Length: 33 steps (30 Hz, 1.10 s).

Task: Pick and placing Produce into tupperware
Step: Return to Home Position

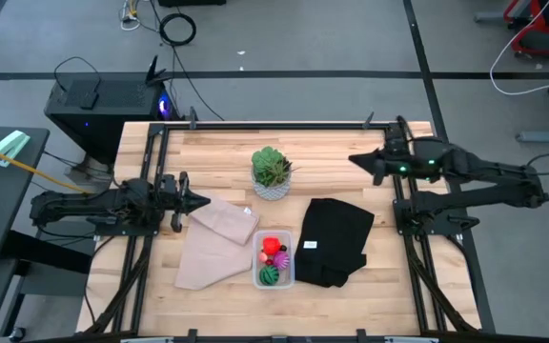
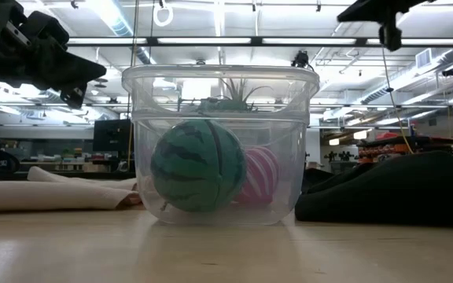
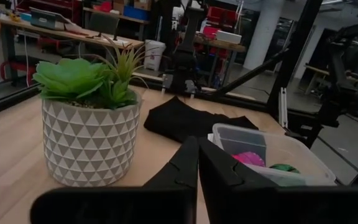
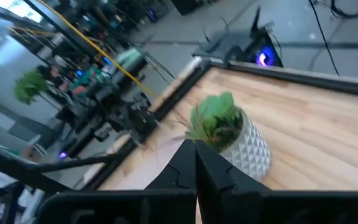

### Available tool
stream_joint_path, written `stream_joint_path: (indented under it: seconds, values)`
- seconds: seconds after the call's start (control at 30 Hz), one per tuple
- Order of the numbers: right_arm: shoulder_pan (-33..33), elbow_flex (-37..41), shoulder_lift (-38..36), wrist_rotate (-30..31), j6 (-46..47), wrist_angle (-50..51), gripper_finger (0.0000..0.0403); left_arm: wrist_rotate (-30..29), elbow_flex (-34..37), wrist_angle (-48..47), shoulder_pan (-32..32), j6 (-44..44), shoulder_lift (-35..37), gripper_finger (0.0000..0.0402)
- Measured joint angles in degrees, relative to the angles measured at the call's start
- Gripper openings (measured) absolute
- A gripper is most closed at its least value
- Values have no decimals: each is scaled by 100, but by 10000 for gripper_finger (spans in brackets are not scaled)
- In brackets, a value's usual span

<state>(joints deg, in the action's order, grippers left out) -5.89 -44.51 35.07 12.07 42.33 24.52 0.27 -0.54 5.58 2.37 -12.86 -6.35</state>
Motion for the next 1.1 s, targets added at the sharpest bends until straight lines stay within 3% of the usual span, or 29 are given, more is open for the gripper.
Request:
stream_joint_path:
  seconds: [0.3, 0.77, 1.1]
  values:
    - [1, 0, -1033, 57, -258, 617, 0, 0, 0, 11, 0, 4, 0, 44]
    - [2, 0, -2351, 144, -735, 1653, 0, 0, 0, 15, 0, 2, 0, 32]
    - [1, 267, -3503, 53, -692, 1699, 0, 0, 0, 15, 0, 4, 0, 41]
